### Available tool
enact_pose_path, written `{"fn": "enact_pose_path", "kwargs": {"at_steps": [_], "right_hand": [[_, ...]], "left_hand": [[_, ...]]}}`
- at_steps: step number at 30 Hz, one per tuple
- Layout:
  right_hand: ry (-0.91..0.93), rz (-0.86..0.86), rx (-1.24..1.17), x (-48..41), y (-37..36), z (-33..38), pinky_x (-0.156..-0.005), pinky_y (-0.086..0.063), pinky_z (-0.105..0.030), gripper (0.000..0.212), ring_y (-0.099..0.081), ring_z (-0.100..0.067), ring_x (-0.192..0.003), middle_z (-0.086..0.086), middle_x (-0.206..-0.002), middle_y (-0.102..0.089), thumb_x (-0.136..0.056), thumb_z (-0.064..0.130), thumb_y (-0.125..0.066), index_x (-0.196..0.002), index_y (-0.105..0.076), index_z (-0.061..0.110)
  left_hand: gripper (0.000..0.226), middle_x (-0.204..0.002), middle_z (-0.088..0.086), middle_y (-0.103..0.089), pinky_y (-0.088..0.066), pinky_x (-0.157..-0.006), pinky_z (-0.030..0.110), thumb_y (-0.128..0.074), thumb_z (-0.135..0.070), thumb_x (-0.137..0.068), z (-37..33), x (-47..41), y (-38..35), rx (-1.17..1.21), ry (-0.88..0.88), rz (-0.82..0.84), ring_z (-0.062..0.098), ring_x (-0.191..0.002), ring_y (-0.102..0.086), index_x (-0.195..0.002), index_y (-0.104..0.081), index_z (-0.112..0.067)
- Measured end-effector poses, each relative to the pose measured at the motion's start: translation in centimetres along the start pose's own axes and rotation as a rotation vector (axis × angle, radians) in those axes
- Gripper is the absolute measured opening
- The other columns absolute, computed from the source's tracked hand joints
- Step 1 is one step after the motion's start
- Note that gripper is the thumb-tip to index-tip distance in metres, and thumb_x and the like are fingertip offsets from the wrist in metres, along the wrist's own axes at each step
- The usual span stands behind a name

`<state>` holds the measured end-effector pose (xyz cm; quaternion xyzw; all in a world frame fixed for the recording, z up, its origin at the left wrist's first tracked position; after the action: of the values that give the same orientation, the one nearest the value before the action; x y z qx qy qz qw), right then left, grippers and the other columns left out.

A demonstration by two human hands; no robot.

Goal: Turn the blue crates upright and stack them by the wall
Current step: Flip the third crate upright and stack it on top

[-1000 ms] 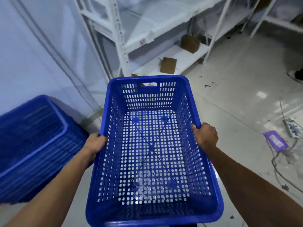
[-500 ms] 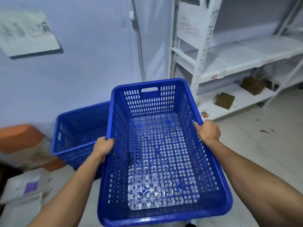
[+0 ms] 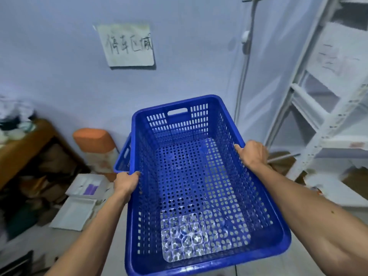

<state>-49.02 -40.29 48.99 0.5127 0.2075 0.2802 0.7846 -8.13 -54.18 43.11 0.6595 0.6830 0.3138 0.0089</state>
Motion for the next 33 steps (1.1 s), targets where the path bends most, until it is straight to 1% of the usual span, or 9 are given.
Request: {"fn": "enact_pose_path", "kwargs": {"at_steps": [4, 7, 10, 14, 19, 22, 24, 30, 33], "right_hand": [[0.165, 0.015, 0.033, -4.8, -0.8, 3.9, -0.060, -0.042, -0.033, 0.052, -0.057, -0.029, -0.065, -0.004, -0.062, -0.051, -0.095, 0.051, -0.056, -0.064, -0.046, 0.011], [0.297, 0.026, 0.066, -7.8, -1.6, 7.4, -0.059, -0.043, -0.034, 0.054, -0.056, -0.027, -0.064, -0.004, -0.063, -0.052, -0.096, 0.053, -0.054, -0.062, -0.040, 0.013], [0.422, 0.040, 0.109, -10.1, -2.3, 11.4, -0.060, -0.039, -0.033, 0.049, -0.056, -0.030, -0.069, -0.013, -0.078, -0.063, -0.096, 0.053, -0.051, -0.078, -0.057, 0.009], [0.539, 0.031, 0.167, -13.3, -3.3, 17.3, -0.059, -0.041, -0.033, 0.054, -0.054, -0.029, -0.063, -0.005, -0.061, -0.049, -0.096, 0.055, -0.052, -0.070, -0.054, 0.008], [0.685, -0.009, 0.229, -15.8, -4.8, 24.1, -0.058, -0.044, -0.033, 0.054, -0.056, -0.027, -0.058, -0.004, -0.059, -0.053, -0.094, 0.057, -0.053, -0.067, -0.055, 0.010], [0.795, -0.059, 0.308, -17.1, -5.6, 27.7, -0.055, -0.037, -0.031, 0.052, -0.050, -0.026, -0.056, -0.002, -0.057, -0.047, -0.095, 0.058, -0.048, -0.080, -0.059, 0.010], [0.856, -0.082, 0.351, -17.8, -6.5, 29.7, -0.054, -0.037, -0.031, 0.052, -0.049, -0.025, -0.055, -0.001, -0.058, -0.046, -0.096, 0.059, -0.044, -0.084, -0.057, 0.009], [0.882, -0.097, 0.378, -19.5, -8.5, 34.5, -0.058, -0.036, -0.035, 0.050, -0.050, -0.030, -0.064, -0.015, -0.082, -0.063, -0.099, 0.052, -0.044, -0.094, -0.054, 0.003], [0.764, -0.027, 0.228, -21.3, -10.0, 37.3, -0.071, -0.040, -0.041, 0.039, -0.059, -0.040, -0.089, -0.022, -0.105, -0.061, -0.101, 0.036, -0.050, -0.107, -0.055, -0.002]], "left_hand": [[0.015, -0.093, 0.018, -0.068, -0.050, -0.035, 0.028, -0.064, -0.013, -0.094, -1.4, 2.0, -0.4, 0.092, 0.039, -0.070, 0.034, -0.070, -0.067, -0.099, -0.062, 0.000], [0.025, -0.097, 0.017, -0.069, -0.059, -0.052, 0.035, -0.060, -0.012, -0.094, -0.9, 1.7, 0.0, 0.086, 0.072, -0.111, 0.030, -0.074, -0.067, -0.113, -0.062, 0.003], [0.020, -0.094, 0.013, -0.068, -0.059, -0.065, 0.041, -0.059, -0.017, -0.094, -0.6, 1.2, 0.5, 0.072, 0.131, -0.148, 0.029, -0.076, -0.067, -0.109, -0.058, -0.002], [0.025, -0.107, 0.016, -0.070, -0.061, -0.079, 0.046, -0.063, -0.024, -0.092, -0.6, -0.9, 1.7, 0.095, 0.175, -0.202, 0.034, -0.089, -0.070, -0.108, -0.058, -0.006], [0.034, -0.099, 0.013, -0.073, -0.064, -0.074, 0.046, -0.065, -0.045, -0.086, 0.5, -4.2, 2.9, 0.088, 0.199, -0.250, 0.033, -0.080, -0.074, -0.086, -0.060, -0.012], [0.032, -0.097, 0.013, -0.073, -0.059, -0.054, 0.035, -0.064, -0.039, -0.091, 1.2, -6.1, 2.7, 0.151, 0.214, -0.253, 0.031, -0.076, -0.073, -0.097, -0.064, -0.007], [0.028, -0.092, 0.012, -0.076, -0.063, -0.055, 0.040, -0.063, -0.037, -0.089, 1.7, -7.0, 2.2, 0.171, 0.236, -0.222, 0.031, -0.071, -0.075, -0.093, -0.067, -0.010], [0.030, -0.087, 0.015, -0.076, -0.064, -0.056, 0.046, -0.064, -0.036, -0.087, 1.4, -9.6, 1.2, 0.212, 0.305, -0.194, 0.032, -0.069, -0.076, -0.086, -0.068, -0.006], [0.038, -0.087, 0.015, -0.077, -0.063, -0.051, 0.040, -0.063, -0.036, -0.085, 0.4, -11.5, 0.1, 0.242, 0.290, -0.169, 0.031, -0.066, -0.076, -0.095, -0.071, -0.001]]}}
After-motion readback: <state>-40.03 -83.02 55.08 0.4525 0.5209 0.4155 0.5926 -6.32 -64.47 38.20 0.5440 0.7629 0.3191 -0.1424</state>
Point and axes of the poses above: each hand's wrist, its own x-axis away from the middle knuckle, its own y-axis out of the back of the hand, z = x × y, the point moved 4 cm from there along -x, towards the middle knuckle
